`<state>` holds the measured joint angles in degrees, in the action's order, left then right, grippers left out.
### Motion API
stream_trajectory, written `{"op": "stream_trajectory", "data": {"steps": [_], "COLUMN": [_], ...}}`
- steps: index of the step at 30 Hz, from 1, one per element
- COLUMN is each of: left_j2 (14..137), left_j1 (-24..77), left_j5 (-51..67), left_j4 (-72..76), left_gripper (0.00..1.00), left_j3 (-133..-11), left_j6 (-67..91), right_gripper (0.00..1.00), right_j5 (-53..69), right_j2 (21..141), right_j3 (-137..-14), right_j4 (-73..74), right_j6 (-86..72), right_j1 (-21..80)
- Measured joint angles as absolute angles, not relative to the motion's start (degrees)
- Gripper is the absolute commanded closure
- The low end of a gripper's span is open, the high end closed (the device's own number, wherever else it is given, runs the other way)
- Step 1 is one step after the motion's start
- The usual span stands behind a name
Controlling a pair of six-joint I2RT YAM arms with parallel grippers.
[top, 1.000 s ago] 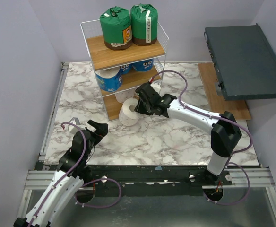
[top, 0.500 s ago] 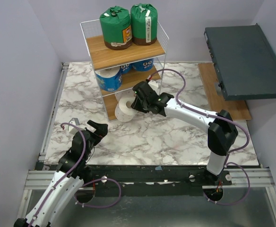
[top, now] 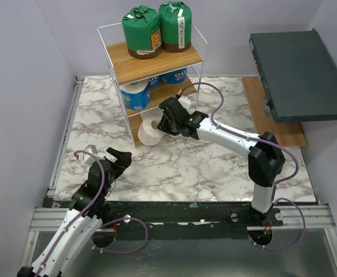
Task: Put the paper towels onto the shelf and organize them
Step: Place the paper towel on the shelf.
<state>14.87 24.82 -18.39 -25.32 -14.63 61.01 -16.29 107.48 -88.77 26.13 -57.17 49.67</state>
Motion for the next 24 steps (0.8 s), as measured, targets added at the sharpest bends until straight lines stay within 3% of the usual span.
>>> {"op": "stream_trajectory", "data": {"steps": [24], "left_j2": [14.66], "left_j1": [24.82], "left_j5": [-17.28], "left_j4": [-25.47], "left_gripper": [0.01], "left_j3": [-14.09], "left_j6": [61.78], "right_gripper": [0.45], "right_j5": [-15.51], "right_j2": [106.08], "right_j3": [-85.84], "right_j4": [22.92], "right_j6": [-56.95], "right_j1": [50.17]}}
